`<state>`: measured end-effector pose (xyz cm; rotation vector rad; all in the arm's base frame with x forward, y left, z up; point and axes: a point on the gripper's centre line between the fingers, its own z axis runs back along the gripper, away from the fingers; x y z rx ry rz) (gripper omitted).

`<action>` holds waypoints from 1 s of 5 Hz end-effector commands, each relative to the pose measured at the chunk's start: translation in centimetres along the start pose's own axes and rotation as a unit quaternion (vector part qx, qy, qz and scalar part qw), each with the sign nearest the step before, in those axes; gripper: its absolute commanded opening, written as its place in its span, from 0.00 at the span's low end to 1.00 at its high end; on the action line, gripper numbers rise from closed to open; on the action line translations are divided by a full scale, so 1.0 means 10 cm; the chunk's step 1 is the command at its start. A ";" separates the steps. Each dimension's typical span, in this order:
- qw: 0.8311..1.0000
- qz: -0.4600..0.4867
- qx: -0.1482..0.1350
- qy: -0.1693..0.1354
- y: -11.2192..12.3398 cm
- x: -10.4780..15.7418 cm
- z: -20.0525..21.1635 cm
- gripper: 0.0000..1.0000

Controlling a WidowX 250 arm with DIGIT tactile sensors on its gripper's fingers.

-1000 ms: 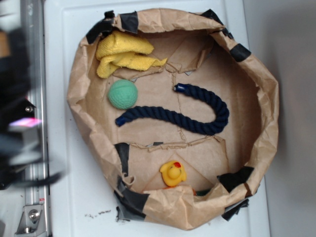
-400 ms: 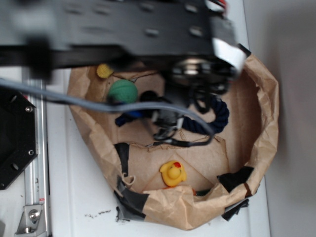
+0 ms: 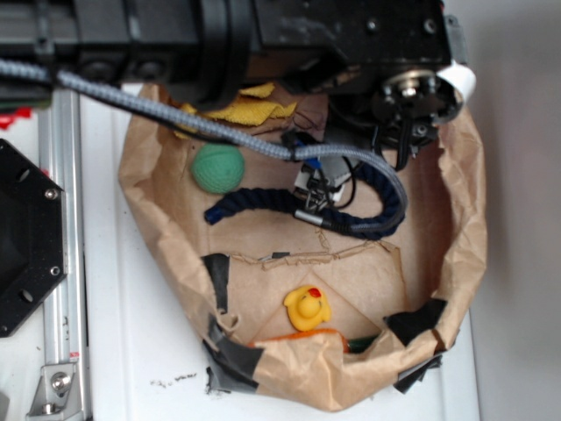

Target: Grab the blue rope.

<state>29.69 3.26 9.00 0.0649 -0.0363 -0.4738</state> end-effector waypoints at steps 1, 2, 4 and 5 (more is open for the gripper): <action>1.000 0.001 0.017 -0.023 0.02 0.07 0.14 1.00; 0.993 -0.055 0.066 -0.077 0.09 0.12 -0.08 1.00; 0.993 -0.070 0.045 -0.079 0.11 0.32 -0.39 1.00; 0.995 -0.069 0.026 -0.062 0.15 0.41 -0.55 1.00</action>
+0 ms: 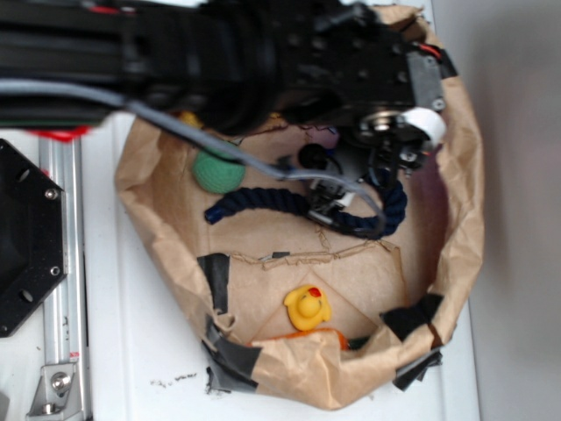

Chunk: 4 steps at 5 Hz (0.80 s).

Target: Grab the blue rope.

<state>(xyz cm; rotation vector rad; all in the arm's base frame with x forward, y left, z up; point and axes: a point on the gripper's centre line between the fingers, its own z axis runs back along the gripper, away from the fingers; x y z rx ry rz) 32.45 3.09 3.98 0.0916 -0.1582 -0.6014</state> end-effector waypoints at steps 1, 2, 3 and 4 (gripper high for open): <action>0.998 -0.030 -0.049 0.009 -0.07 0.22 -0.24 1.00; 0.994 -0.076 -0.074 0.018 -0.36 0.25 -0.22 1.00; 0.991 -0.120 -0.063 0.024 -0.54 0.24 -0.20 1.00; 0.987 -0.148 -0.046 0.035 -0.66 0.22 -0.25 1.00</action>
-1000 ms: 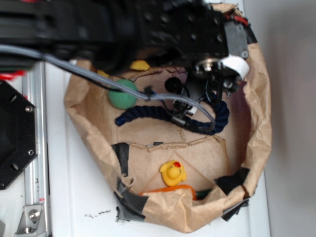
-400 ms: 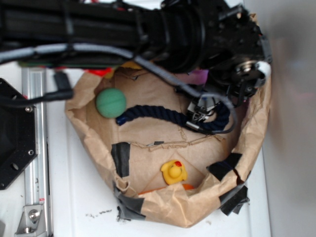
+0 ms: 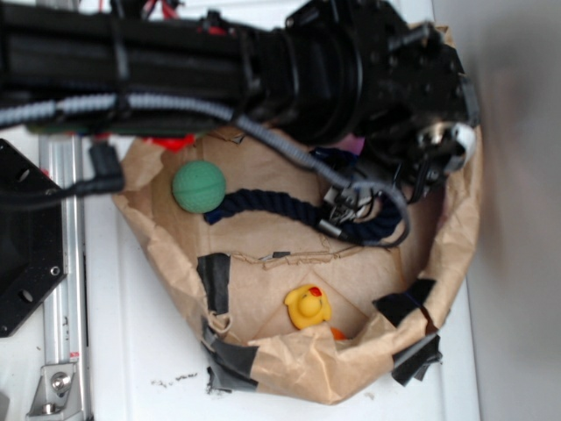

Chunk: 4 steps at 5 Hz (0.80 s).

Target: Grab the blue rope.

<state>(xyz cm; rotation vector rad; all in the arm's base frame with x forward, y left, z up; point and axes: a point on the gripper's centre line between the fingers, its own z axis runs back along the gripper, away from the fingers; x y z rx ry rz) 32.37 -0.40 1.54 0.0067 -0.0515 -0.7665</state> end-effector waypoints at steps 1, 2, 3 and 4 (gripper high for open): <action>0.997 -0.076 0.024 0.014 -0.37 0.12 -0.11 1.00; 0.997 -0.066 0.031 0.024 -0.29 0.14 -0.18 1.00; 0.999 -0.027 0.037 0.023 -0.03 0.19 -0.20 0.00; 0.999 -0.002 0.039 0.016 0.19 0.20 -0.12 0.00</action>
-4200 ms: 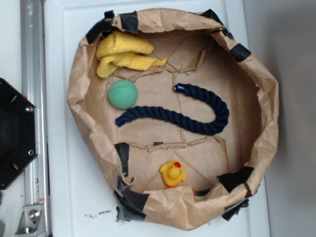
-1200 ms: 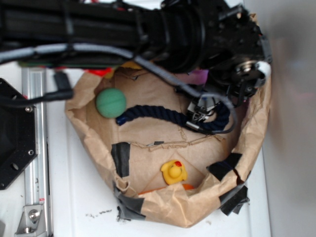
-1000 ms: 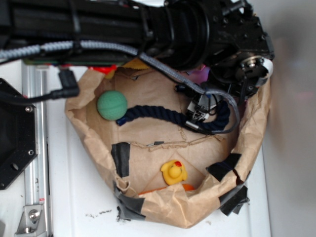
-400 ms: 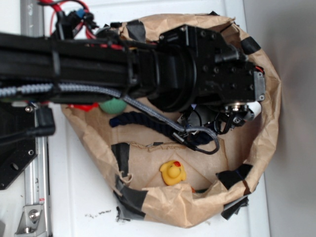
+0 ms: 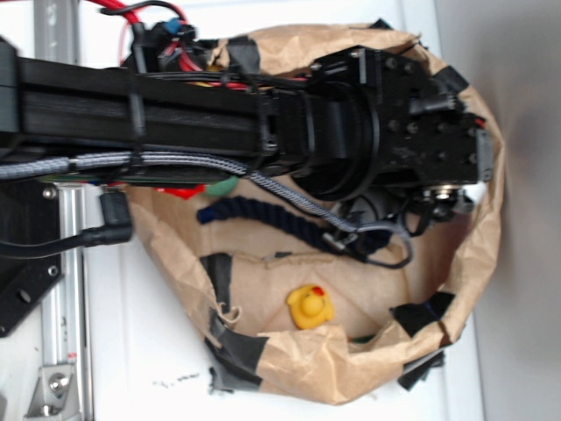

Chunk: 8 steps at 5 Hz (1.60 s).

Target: Grab the blue rope.

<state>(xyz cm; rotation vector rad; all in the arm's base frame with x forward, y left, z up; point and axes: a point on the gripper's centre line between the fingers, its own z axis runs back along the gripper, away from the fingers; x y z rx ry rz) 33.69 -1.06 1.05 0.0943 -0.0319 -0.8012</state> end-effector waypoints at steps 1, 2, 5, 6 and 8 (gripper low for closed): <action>0.999 0.038 0.007 -0.017 0.26 0.01 0.02 0.00; 0.998 0.058 0.014 -0.027 0.22 -0.07 0.21 0.00; 0.986 0.163 -0.016 -0.037 -0.22 -0.34 1.25 0.00; 0.978 0.199 -0.022 -0.048 -0.21 -0.42 1.47 0.00; 0.957 0.286 0.004 -0.053 -0.35 -0.55 1.67 0.00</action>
